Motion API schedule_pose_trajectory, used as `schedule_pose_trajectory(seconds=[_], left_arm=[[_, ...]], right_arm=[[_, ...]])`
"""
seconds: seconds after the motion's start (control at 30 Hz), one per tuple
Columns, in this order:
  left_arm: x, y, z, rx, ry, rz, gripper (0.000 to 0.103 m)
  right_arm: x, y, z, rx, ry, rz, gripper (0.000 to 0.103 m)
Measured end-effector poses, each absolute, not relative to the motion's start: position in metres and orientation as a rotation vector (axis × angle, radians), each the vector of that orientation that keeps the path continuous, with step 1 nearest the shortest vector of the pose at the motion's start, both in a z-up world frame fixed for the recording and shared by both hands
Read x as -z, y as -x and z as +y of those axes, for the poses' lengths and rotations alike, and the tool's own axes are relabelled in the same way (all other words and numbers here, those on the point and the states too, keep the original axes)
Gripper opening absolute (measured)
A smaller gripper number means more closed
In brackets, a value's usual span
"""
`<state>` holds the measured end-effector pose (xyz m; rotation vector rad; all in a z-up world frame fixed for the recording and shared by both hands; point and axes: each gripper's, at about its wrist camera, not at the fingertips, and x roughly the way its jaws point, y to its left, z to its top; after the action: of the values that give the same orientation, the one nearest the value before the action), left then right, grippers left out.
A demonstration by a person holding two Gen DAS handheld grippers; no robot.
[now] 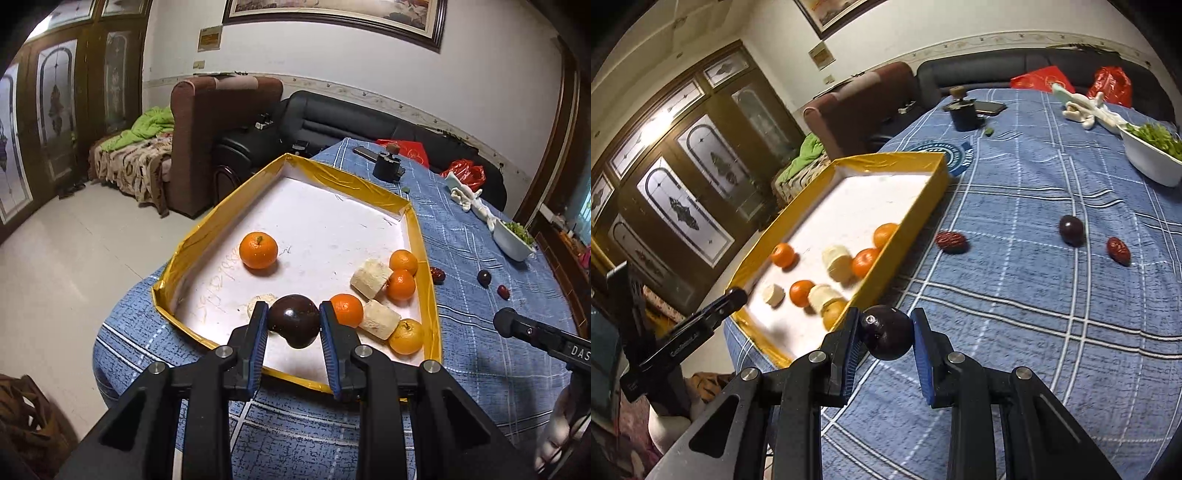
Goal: Organize fruits
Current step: 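Carry both dark plums into the tray and open both tools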
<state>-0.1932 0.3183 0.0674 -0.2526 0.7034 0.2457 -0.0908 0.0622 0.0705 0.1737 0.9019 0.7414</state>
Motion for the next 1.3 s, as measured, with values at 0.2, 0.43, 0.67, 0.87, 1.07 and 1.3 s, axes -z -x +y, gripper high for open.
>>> schedule_pose_trajectory(seconds=[0.2, 0.43, 0.67, 0.87, 1.07, 1.3], left_arm=[[-0.069, 0.194, 0.315, -0.262, 0.212, 0.698, 0.026], [-0.064, 0.188, 0.320, -0.273, 0.201, 0.712, 0.026], [-0.061, 0.181, 0.327, -0.281, 0.195, 0.721, 0.026], [-0.055, 0.172, 0.331, -0.275, 0.196, 0.738, 0.026], [-0.050, 0.158, 0.333, -0.262, 0.194, 0.751, 0.026], [-0.043, 0.148, 0.343, -0.258, 0.217, 0.766, 0.028]], right_arm=[[-0.068, 0.096, 0.073, -0.747, -0.150, 0.911, 0.031], [-0.075, 0.097, 0.096, -0.774, -0.101, 0.906, 0.031], [-0.080, 0.095, 0.129, -0.808, -0.046, 0.904, 0.031], [-0.079, 0.091, 0.150, -0.826, -0.013, 0.916, 0.031], [-0.078, 0.071, 0.169, -0.813, 0.003, 0.927, 0.031], [-0.074, 0.043, 0.203, -0.804, 0.051, 0.950, 0.031]])
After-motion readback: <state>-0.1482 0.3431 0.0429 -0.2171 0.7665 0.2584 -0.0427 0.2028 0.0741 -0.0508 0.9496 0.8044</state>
